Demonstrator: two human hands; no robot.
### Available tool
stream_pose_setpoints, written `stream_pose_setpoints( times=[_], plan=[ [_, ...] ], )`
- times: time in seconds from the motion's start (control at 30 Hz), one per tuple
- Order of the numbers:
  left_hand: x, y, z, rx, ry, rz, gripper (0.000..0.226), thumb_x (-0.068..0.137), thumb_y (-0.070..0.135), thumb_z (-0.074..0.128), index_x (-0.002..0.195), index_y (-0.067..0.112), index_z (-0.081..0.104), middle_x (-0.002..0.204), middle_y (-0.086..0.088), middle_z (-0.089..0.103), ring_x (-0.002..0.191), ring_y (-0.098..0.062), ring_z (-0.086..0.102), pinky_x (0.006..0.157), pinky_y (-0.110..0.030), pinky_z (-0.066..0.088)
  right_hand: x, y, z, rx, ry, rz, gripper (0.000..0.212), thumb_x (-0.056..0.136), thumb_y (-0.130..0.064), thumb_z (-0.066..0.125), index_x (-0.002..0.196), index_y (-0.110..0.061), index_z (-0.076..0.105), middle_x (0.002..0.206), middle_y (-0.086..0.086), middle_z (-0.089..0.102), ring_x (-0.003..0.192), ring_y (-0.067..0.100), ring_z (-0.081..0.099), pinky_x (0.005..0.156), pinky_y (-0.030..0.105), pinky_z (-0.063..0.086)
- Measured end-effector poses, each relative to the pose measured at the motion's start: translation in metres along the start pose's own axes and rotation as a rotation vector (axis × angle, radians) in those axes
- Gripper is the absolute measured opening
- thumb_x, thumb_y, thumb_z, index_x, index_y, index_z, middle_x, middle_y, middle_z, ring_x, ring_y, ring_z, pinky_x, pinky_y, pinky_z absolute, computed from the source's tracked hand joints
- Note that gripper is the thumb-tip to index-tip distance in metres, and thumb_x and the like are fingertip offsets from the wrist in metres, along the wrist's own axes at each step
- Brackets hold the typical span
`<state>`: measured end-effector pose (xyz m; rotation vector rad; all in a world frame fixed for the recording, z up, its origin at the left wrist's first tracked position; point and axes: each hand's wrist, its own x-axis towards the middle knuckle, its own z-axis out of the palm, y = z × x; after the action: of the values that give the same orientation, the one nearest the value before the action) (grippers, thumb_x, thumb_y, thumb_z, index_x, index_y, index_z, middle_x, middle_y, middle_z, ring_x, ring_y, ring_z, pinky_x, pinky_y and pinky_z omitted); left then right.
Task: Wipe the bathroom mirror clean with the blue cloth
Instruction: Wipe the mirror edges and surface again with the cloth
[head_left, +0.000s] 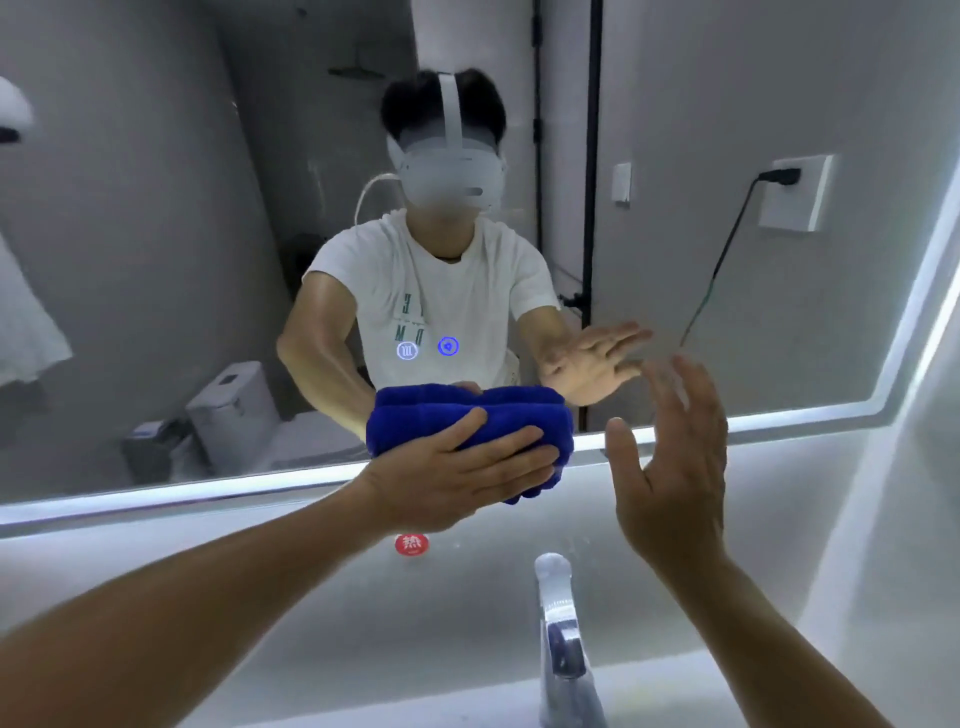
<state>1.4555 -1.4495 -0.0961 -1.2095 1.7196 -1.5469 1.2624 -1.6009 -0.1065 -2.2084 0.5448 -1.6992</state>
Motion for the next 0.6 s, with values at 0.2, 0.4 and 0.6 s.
stream_pose_setpoints(
  times=[0.2, 0.4, 0.6],
  plan=[
    [-0.133, -0.024, 0.003, 0.059, -0.029, -0.07, 0.065, 0.097, 0.029, 0.04, 0.156, 0.015, 0.016, 0.164, -0.004, 0.012, 0.15, -0.028, 0.011, 0.114, -0.05, 0.019, -0.016, -0.073, 0.045, 0.085, -0.056, -0.026, 0.054, 0.092, -0.029, 0.046, 0.142, -0.009, 0.043, 0.154, 0.009, 0.033, 0.146, 0.023, 0.021, 0.117, 0.027, 0.013],
    [-0.21, -0.045, -0.003, -0.028, 0.009, -0.556, 0.068, 0.097, 0.038, 0.045, 0.156, 0.021, 0.018, 0.164, 0.001, 0.014, 0.15, -0.023, 0.014, 0.119, -0.046, 0.013, -0.002, -0.124, 0.061, 0.125, -0.052, -0.114, 0.054, 0.093, -0.033, 0.041, 0.142, -0.009, 0.043, 0.155, 0.007, 0.03, 0.146, 0.015, 0.016, 0.115, 0.022, 0.013],
    [-0.162, -0.102, -0.019, -0.062, 0.162, -1.076, 0.081, 0.092, 0.044, 0.059, 0.155, 0.018, 0.018, 0.16, -0.004, 0.024, 0.147, -0.027, 0.023, 0.116, -0.045, 0.02, 0.034, -0.171, 0.059, 0.149, -0.081, -0.191, 0.055, 0.094, -0.034, 0.043, 0.145, -0.013, 0.04, 0.154, 0.002, 0.023, 0.146, 0.027, 0.019, 0.11, 0.058, 0.03]
  ],
)
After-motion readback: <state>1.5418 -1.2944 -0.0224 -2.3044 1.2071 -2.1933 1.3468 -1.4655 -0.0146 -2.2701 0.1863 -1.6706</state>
